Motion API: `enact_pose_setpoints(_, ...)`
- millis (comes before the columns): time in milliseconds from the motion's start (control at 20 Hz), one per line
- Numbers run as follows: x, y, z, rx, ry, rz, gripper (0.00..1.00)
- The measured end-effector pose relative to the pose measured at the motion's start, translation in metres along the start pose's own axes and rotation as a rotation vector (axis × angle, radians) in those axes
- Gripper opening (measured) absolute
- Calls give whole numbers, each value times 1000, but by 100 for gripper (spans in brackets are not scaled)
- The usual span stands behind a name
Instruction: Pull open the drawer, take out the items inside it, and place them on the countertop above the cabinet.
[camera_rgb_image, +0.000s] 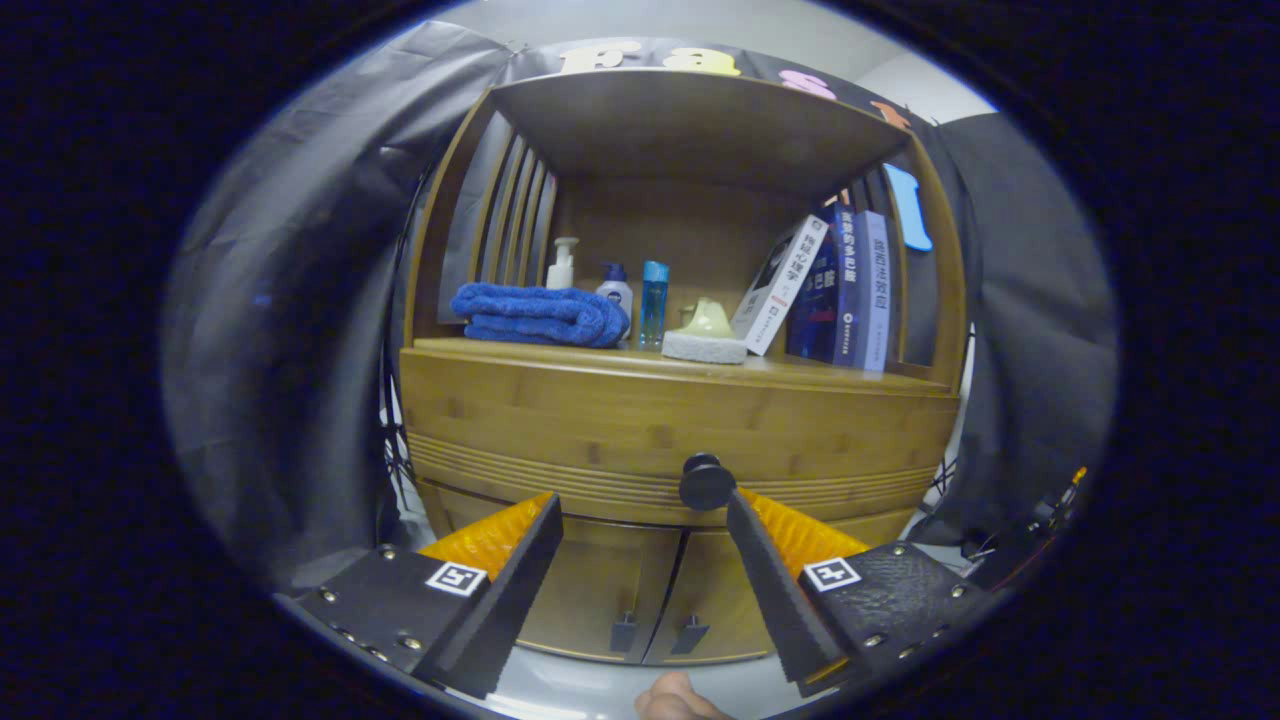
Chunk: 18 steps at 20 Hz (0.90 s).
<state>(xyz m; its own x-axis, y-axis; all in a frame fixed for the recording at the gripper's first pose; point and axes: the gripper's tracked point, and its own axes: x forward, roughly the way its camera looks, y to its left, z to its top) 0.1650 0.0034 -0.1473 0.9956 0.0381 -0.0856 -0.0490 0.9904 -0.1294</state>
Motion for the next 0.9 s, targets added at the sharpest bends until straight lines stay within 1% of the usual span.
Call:
enact_pose_setpoints(100,-22,2,20,32,-4,10,99)
enact_pose_setpoints(150,-32,2,30,28,-4,17,99)
enact_pose_setpoints(250,-55,-12,50,13,-4,-8,99)
enact_pose_setpoints(300,-66,-19,58,25,0,-25,99)
enact_pose_setpoints(400,-93,-27,76,72,-4,-37,99)
enact_pose_setpoints(550,-122,-47,107,134,-20,-76,99)
enact_pose_setpoints(750,-159,-60,157,138,-83,-98,99)
enact_pose_setpoints(900,-189,-57,180,117,-135,-84,99)
